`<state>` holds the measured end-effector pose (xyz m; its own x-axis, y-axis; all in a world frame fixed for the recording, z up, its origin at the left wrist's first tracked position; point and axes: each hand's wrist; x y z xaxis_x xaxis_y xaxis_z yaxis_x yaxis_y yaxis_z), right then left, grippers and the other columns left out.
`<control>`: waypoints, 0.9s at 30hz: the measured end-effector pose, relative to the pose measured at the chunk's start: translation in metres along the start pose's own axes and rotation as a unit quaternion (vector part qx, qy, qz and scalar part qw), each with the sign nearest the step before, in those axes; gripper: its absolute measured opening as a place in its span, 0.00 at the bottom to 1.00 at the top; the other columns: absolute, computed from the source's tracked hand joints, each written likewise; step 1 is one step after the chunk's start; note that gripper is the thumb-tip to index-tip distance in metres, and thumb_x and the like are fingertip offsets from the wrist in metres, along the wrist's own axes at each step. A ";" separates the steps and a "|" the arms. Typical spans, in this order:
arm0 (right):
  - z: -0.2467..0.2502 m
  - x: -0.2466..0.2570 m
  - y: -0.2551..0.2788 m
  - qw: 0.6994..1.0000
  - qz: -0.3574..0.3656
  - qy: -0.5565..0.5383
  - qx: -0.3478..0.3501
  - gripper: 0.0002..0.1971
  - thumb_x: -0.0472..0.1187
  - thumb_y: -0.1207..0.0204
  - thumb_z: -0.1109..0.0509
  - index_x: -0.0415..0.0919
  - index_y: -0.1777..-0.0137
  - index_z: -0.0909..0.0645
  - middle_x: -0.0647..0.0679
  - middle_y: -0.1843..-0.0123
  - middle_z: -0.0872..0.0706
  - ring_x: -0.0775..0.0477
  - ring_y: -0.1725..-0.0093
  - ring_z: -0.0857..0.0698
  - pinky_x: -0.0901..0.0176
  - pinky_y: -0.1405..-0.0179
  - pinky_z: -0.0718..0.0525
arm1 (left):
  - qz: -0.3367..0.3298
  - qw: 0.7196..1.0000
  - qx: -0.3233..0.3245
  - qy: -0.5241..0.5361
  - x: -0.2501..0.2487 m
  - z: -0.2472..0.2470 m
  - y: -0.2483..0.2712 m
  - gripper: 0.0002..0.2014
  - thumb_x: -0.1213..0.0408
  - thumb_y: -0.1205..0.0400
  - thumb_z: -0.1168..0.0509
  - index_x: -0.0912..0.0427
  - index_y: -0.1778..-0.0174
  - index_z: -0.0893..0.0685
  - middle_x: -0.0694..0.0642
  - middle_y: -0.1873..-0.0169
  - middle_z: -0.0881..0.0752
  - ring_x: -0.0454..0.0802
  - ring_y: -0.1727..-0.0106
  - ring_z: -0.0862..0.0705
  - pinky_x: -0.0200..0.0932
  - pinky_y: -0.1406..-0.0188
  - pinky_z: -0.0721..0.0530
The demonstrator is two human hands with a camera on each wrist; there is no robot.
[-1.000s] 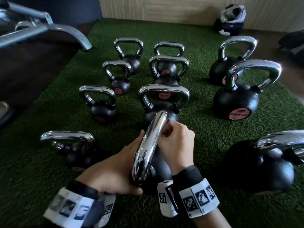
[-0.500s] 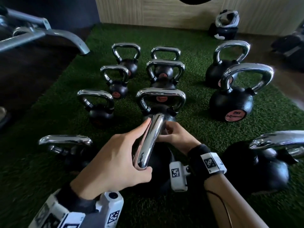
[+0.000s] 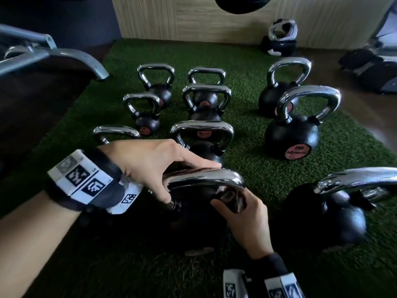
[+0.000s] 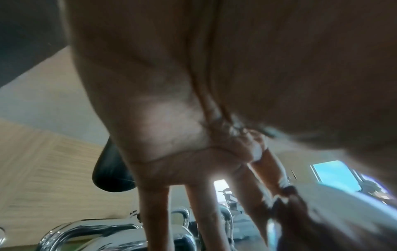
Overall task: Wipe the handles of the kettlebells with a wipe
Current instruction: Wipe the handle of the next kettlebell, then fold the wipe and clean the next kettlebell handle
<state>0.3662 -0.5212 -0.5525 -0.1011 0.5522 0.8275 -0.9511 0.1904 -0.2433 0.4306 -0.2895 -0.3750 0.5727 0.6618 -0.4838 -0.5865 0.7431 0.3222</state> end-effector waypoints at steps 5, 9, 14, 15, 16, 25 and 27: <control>-0.005 -0.004 0.008 0.999 0.006 0.002 -0.033 0.19 0.62 0.37 0.15 0.52 0.52 0.11 0.57 0.61 0.10 0.60 0.59 0.13 0.59 0.57 0.15 | -0.001 1.000 -0.024 0.001 0.013 -0.007 0.003 0.51 0.71 0.30 0.19 0.21 0.20 0.30 0.27 0.31 0.18 0.41 0.31 0.14 0.43 0.28 0.19; -0.004 -0.005 0.011 0.999 -0.004 0.009 -0.033 0.23 0.68 0.39 0.19 0.50 0.55 0.13 0.55 0.62 0.11 0.60 0.60 0.13 0.58 0.58 0.15 | 0.007 0.988 -0.153 -0.010 0.023 -0.024 0.019 0.43 0.60 0.30 0.14 0.19 0.26 0.23 0.35 0.42 0.20 0.37 0.36 0.18 0.43 0.32 0.18; -0.003 0.002 0.014 0.999 -0.014 0.009 -0.029 0.19 0.59 0.37 0.14 0.51 0.52 0.12 0.57 0.60 0.10 0.60 0.58 0.12 0.60 0.56 0.15 | 0.021 0.979 -0.201 0.001 0.022 -0.034 0.021 0.40 0.59 0.30 0.13 0.22 0.28 0.20 0.33 0.42 0.19 0.37 0.37 0.16 0.46 0.33 0.16; -0.001 0.004 0.013 1.000 -0.010 0.006 -0.017 0.18 0.56 0.37 0.12 0.52 0.52 0.13 0.58 0.59 0.10 0.60 0.57 0.12 0.66 0.55 0.16 | 0.028 0.980 -0.199 0.004 0.019 -0.032 0.020 0.38 0.58 0.30 0.13 0.22 0.29 0.19 0.32 0.42 0.19 0.36 0.37 0.16 0.46 0.33 0.17; 0.003 0.004 0.011 1.000 -0.003 0.006 0.004 0.18 0.52 0.37 0.11 0.54 0.51 0.13 0.59 0.58 0.10 0.61 0.56 0.12 0.72 0.55 0.18 | 0.027 0.979 -0.201 0.010 0.015 -0.030 0.019 0.37 0.55 0.30 0.14 0.23 0.29 0.19 0.32 0.42 0.18 0.36 0.38 0.17 0.44 0.34 0.17; 0.110 0.023 0.005 0.991 -0.010 0.092 0.093 0.27 0.29 0.33 0.24 0.56 0.36 0.12 0.63 0.40 0.10 0.63 0.40 0.13 0.64 0.37 0.17 | -0.072 0.932 -0.326 0.143 -0.049 -0.048 -0.029 0.19 0.60 0.21 0.21 0.40 0.35 0.09 0.41 0.56 0.10 0.42 0.58 0.10 0.35 0.57 0.11; 0.140 0.031 0.004 0.991 -0.004 0.118 0.065 0.27 0.29 0.31 0.24 0.58 0.37 0.11 0.61 0.41 0.12 0.61 0.39 0.14 0.61 0.37 0.18 | -0.071 0.920 -0.344 0.172 -0.059 -0.064 -0.049 0.17 0.61 0.22 0.21 0.40 0.38 0.08 0.40 0.59 0.10 0.39 0.60 0.10 0.34 0.57 0.11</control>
<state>0.3182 -0.6167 -0.4569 -0.0378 0.7279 0.6846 -0.9828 0.0968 -0.1572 0.3892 -0.3714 -0.4140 0.5264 0.4037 -0.7483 -0.8109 0.5030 -0.2991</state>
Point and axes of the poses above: each hand's wrist, its own y-axis away from the middle knuckle, its own z-axis out of the back of the hand, x = y × z
